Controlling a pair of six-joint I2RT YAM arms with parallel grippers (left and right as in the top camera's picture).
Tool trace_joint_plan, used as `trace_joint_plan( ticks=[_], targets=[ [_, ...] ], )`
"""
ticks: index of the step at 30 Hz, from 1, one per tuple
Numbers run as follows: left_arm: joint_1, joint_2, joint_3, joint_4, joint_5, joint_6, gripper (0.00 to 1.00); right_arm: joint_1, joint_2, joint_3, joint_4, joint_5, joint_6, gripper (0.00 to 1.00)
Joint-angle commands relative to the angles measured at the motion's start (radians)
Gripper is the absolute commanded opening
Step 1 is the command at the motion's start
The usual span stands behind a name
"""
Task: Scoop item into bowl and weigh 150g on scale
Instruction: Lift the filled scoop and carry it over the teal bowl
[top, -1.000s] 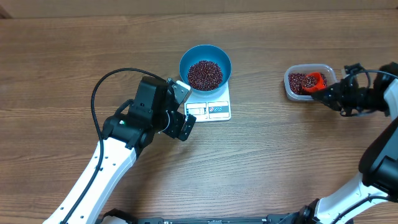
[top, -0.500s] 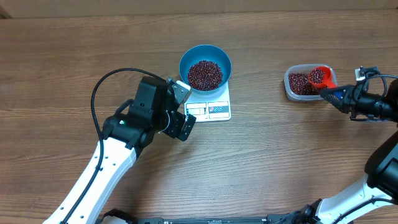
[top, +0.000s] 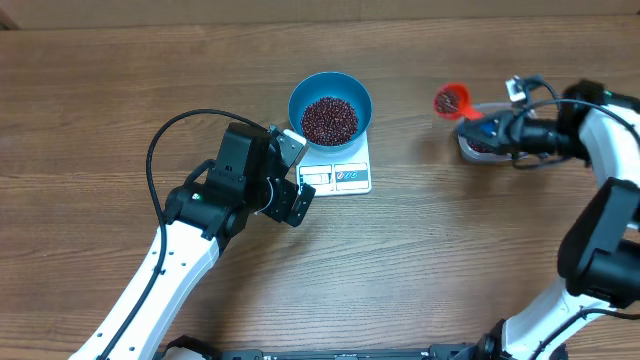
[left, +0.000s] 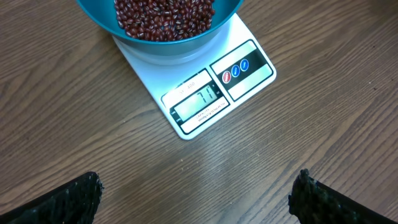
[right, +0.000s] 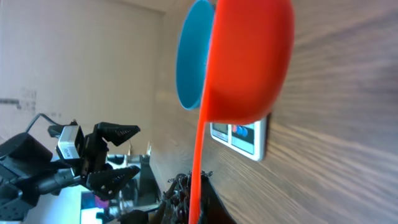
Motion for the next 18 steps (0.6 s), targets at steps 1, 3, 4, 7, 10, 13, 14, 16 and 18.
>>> trace_joint_plan(
  ticks=[1,3,4,7,10,13,14,16,18],
  targets=[
    [-0.006,0.008,-0.003,0.003,-0.005,-0.006,1.0,0.08,-0.001,0.051,0.06,-0.029,0.137,0.04],
    [-0.006,0.008,-0.003,0.003,-0.005,-0.006,0.99,0.134,-0.001,0.055,0.122,-0.014,0.21,0.04],
    [-0.006,0.008,-0.003,0.003,-0.005,-0.006,0.99,0.158,-0.001,0.055,0.156,-0.004,0.248,0.04],
    [-0.006,0.008,-0.003,0.003,-0.005,-0.006,1.0,0.227,-0.001,0.055,0.267,0.047,0.382,0.04],
    [-0.006,0.008,-0.003,0.003,-0.005,-0.006,1.0,0.277,-0.001,0.055,0.351,0.064,0.467,0.04],
    [-0.006,0.008,-0.003,0.003,-0.005,-0.006,1.0,0.323,-0.001,0.064,0.399,0.118,0.532,0.04],
    [-0.006,0.008,-0.003,0.003,-0.005,-0.006,1.0,0.344,-0.001,0.071,0.406,0.148,0.542,0.04],
    [-0.006,0.008,-0.003,0.003,-0.005,-0.006,1.0,0.385,-0.001,0.098,0.405,0.214,0.551,0.04],
    [-0.006,0.008,-0.003,0.003,-0.005,-0.006,1.0,0.421,-0.001,0.132,0.399,0.282,0.552,0.04]
  ],
)
